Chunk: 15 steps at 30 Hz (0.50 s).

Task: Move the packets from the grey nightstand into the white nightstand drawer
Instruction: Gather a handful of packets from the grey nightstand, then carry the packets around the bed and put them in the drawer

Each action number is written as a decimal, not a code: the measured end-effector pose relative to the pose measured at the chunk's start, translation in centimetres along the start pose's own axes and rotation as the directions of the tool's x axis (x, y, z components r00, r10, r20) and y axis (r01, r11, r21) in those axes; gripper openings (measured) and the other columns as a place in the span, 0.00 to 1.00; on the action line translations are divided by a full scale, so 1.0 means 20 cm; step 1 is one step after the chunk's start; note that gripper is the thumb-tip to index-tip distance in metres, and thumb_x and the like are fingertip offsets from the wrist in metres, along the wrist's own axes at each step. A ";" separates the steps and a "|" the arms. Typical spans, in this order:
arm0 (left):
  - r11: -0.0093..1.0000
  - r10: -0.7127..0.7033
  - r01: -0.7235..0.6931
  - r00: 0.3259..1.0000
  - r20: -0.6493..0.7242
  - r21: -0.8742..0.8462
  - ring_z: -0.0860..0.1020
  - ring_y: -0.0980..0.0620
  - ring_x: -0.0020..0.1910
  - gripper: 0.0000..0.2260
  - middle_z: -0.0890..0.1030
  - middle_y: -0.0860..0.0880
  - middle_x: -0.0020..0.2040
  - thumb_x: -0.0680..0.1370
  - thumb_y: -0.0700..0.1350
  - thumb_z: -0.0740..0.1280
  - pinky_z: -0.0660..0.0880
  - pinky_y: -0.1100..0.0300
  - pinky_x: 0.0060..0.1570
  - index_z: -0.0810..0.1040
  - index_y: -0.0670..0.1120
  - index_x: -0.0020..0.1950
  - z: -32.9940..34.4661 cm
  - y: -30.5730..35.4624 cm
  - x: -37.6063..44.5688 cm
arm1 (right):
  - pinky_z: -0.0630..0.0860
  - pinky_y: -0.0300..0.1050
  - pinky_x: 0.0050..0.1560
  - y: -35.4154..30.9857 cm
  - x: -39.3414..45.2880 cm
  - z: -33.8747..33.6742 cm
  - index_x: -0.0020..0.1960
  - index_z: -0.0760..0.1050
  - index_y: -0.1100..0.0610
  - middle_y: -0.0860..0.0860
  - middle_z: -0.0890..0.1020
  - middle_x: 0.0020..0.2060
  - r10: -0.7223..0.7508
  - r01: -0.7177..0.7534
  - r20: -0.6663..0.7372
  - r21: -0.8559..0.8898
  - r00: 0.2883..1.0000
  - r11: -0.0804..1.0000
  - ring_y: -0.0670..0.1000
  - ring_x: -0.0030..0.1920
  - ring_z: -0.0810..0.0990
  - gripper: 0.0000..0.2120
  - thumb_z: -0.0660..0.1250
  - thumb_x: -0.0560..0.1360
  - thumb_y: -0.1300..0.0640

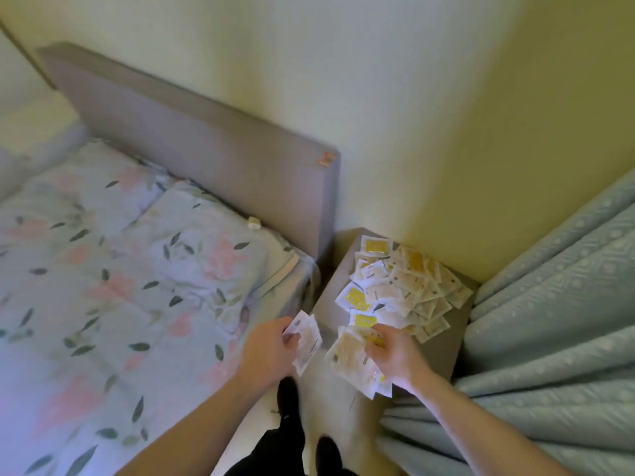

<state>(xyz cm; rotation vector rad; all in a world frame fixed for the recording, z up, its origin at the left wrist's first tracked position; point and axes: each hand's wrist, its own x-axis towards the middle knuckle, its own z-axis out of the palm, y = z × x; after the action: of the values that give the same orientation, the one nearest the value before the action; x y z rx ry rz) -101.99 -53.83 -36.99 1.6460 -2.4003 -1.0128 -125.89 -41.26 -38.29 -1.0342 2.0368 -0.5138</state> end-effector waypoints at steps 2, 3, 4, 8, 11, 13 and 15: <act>0.998 -0.056 0.053 0.996 -0.070 -0.045 0.76 0.56 0.36 0.06 0.77 0.56 0.35 0.80 0.48 0.65 0.67 0.64 0.33 0.77 0.54 0.43 -0.06 -0.07 -0.17 | 0.76 0.38 0.36 -0.11 -0.08 0.05 0.46 0.81 0.49 0.48 0.85 0.38 -0.074 0.076 0.050 -0.046 0.996 0.996 0.45 0.38 0.82 0.05 0.66 0.76 0.54; 0.995 -0.090 0.085 0.991 -0.104 -0.050 0.76 0.56 0.36 0.05 0.77 0.56 0.35 0.79 0.48 0.65 0.67 0.64 0.33 0.77 0.54 0.43 -0.09 -0.12 -0.25 | 0.77 0.39 0.37 -0.16 -0.11 0.08 0.45 0.80 0.49 0.48 0.85 0.38 -0.117 0.124 0.089 -0.078 0.989 0.989 0.45 0.38 0.82 0.05 0.66 0.77 0.54; 0.991 -0.128 0.122 0.983 -0.131 -0.055 0.76 0.56 0.36 0.05 0.78 0.56 0.35 0.79 0.49 0.65 0.69 0.62 0.34 0.77 0.53 0.43 -0.11 -0.17 -0.33 | 0.78 0.39 0.39 -0.20 -0.13 0.13 0.45 0.80 0.49 0.48 0.84 0.38 -0.151 0.166 0.136 -0.108 0.979 0.980 0.44 0.39 0.82 0.05 0.66 0.78 0.54; 0.963 -0.264 0.242 0.939 -0.221 -0.122 0.73 0.52 0.31 0.11 0.74 0.52 0.29 0.77 0.48 0.65 0.68 0.57 0.31 0.71 0.51 0.34 -0.22 -0.42 -0.66 | 0.79 0.45 0.49 -0.42 -0.26 0.34 0.51 0.82 0.52 0.48 0.85 0.43 -0.283 0.339 0.255 -0.216 0.925 0.916 0.47 0.45 0.82 0.06 0.67 0.79 0.53; 0.925 -0.364 0.308 0.886 -0.287 -0.223 0.67 0.53 0.28 0.13 0.70 0.51 0.27 0.76 0.45 0.65 0.62 0.57 0.30 0.67 0.48 0.33 -0.31 -0.61 -0.94 | 0.80 0.49 0.46 -0.64 -0.38 0.54 0.48 0.82 0.54 0.49 0.85 0.39 -0.370 0.453 0.323 -0.238 0.871 0.859 0.47 0.41 0.82 0.07 0.68 0.78 0.53; 0.894 -0.436 0.365 0.841 -0.321 -0.261 0.67 0.53 0.28 0.11 0.72 0.50 0.29 0.76 0.45 0.65 0.63 0.58 0.30 0.70 0.46 0.35 -0.37 -0.76 -1.16 | 0.77 0.39 0.40 -0.82 -0.50 0.69 0.45 0.82 0.57 0.47 0.82 0.34 -0.404 0.504 0.377 -0.219 0.834 0.836 0.40 0.36 0.80 0.07 0.68 0.79 0.56; 0.857 -0.507 0.417 0.787 -0.352 -0.301 0.70 0.52 0.29 0.09 0.74 0.50 0.30 0.77 0.46 0.66 0.65 0.58 0.31 0.72 0.47 0.38 -0.42 -0.94 -1.39 | 0.73 0.36 0.38 -0.97 -0.63 0.89 0.44 0.83 0.56 0.46 0.80 0.33 -0.452 0.577 0.435 -0.216 0.779 0.788 0.35 0.33 0.77 0.07 0.68 0.79 0.58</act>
<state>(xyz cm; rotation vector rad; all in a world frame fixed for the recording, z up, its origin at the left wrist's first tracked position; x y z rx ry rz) -71.44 -38.23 -32.18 2.1607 -1.5890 -0.8022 -97.58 -42.63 -30.99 -1.7937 1.5140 -0.2139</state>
